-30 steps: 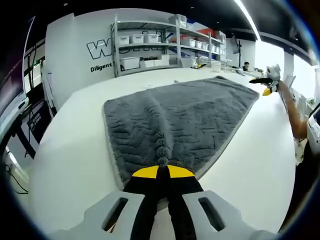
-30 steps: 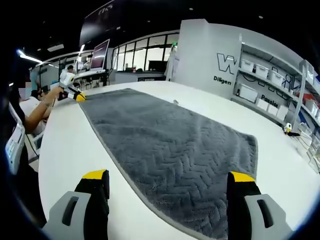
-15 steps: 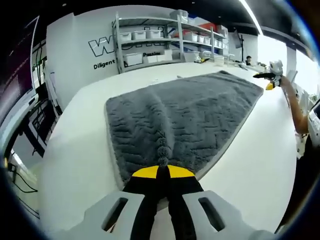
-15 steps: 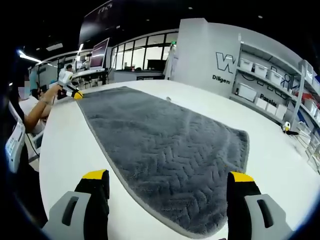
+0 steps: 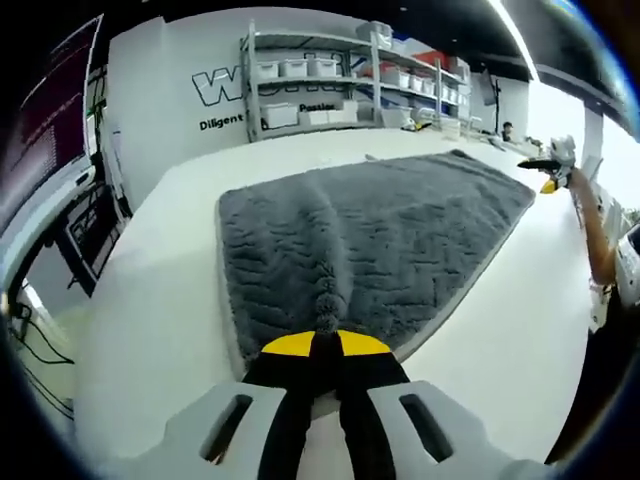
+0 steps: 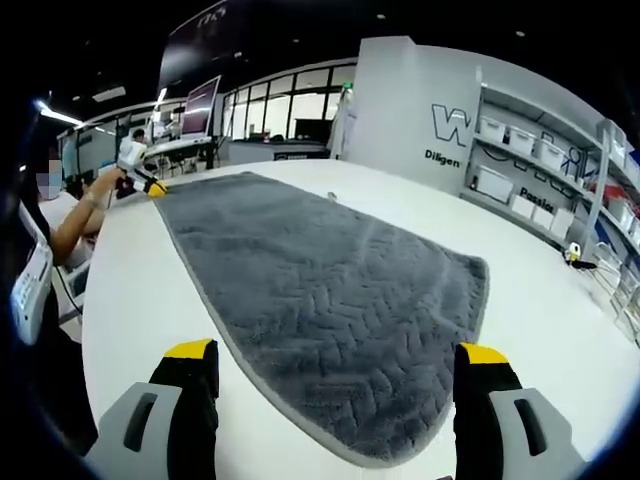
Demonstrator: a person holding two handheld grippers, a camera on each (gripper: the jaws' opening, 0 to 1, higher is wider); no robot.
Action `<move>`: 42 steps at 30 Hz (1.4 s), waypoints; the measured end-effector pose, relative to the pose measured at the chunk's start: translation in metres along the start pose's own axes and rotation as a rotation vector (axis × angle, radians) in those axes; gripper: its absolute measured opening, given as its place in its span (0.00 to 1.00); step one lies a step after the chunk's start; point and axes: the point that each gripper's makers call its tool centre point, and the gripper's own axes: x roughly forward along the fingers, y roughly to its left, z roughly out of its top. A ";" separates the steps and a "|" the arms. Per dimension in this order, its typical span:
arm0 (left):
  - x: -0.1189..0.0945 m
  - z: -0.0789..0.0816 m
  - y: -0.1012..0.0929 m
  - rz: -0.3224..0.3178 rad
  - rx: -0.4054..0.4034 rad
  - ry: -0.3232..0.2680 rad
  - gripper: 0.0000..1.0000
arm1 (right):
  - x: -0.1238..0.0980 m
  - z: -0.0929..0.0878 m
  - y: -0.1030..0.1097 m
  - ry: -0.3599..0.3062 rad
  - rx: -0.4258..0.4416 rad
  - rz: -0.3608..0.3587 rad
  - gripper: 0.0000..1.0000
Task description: Open the folded towel by lifting each exposed corner and separating the folded layers until the towel lies flat within the target outline without major curled edges
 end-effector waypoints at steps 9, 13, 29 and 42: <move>-0.015 0.034 -0.013 -0.069 -0.075 -0.237 0.38 | 0.000 0.002 0.001 0.001 0.004 0.004 0.99; -0.020 0.045 -0.025 -0.079 -0.082 -0.292 0.56 | 0.001 0.004 0.002 0.003 0.001 0.007 0.99; -0.022 0.054 -0.057 -0.033 0.036 -0.321 0.99 | 0.001 0.009 0.011 0.007 -0.011 0.019 0.99; -0.023 0.053 -0.060 0.021 0.069 -0.323 0.99 | 0.000 0.002 0.012 0.006 0.008 0.023 0.99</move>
